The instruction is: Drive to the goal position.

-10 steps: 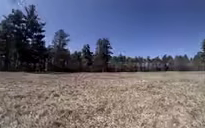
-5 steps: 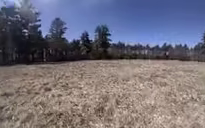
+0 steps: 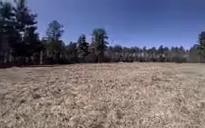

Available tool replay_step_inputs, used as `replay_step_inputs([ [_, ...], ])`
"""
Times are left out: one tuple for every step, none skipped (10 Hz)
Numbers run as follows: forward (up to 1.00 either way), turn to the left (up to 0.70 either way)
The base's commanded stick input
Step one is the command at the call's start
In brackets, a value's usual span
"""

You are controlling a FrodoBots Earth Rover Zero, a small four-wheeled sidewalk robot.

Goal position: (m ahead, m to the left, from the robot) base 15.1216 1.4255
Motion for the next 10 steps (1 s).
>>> replay_step_inputs([
  [0.7, 0.0],
  [0.7, 0.0],
  [0.7, 0.0],
  [0.7, 0.0],
  [0.7, 0.0],
  [0.7, 0.0],
  [0.7, 0.0],
  [0.7, 0.0],
  [0.7, 0.0],
  [0.7, 0.0],
])
